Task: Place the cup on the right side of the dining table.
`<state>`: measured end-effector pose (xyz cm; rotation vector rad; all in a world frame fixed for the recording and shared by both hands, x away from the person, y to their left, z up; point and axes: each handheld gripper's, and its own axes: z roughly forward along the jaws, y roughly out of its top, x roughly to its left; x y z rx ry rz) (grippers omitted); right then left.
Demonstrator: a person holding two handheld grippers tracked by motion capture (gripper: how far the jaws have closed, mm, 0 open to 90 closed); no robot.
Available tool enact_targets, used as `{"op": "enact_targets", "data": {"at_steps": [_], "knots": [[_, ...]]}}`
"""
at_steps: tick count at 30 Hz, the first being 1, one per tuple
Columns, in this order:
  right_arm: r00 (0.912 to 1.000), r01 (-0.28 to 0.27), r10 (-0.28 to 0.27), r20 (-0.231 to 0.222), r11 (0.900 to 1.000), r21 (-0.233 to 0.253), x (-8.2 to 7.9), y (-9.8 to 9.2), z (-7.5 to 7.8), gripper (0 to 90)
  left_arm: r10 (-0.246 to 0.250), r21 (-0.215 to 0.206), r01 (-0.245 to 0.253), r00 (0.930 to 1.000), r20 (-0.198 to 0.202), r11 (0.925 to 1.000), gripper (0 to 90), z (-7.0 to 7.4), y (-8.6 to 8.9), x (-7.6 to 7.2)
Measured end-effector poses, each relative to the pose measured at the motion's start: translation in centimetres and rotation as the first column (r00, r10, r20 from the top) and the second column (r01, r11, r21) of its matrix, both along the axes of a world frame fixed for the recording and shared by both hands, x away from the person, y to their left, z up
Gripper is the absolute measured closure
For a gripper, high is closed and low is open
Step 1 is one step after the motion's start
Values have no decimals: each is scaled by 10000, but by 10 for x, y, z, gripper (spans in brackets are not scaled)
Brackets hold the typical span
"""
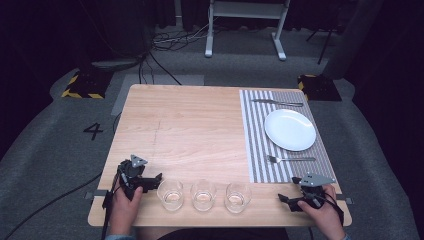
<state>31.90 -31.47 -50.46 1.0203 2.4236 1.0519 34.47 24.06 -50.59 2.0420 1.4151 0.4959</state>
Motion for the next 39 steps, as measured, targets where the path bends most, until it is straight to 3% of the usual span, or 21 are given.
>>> {"op": "enact_targets", "data": {"at_steps": [25,30,33,39], "knots": [[10000,20,-20,4,10000,-1,0,0,0,127,44,-14,-44,10000,1,10000,0,0,0,1],[9999,151,-152,63,9998,153,-1,-2,1,220,41,-12,-41,10000,0,10000,0,0,0,1],[9998,-134,139,-174,9995,302,-3,1,6,228,44,-10,-44,10000,2,10000,0,0,0,1],[9977,-665,667,-144,9977,135,-10,14,25,216,43,-11,-43,10000,0,10000,0,0,0,1]]}}
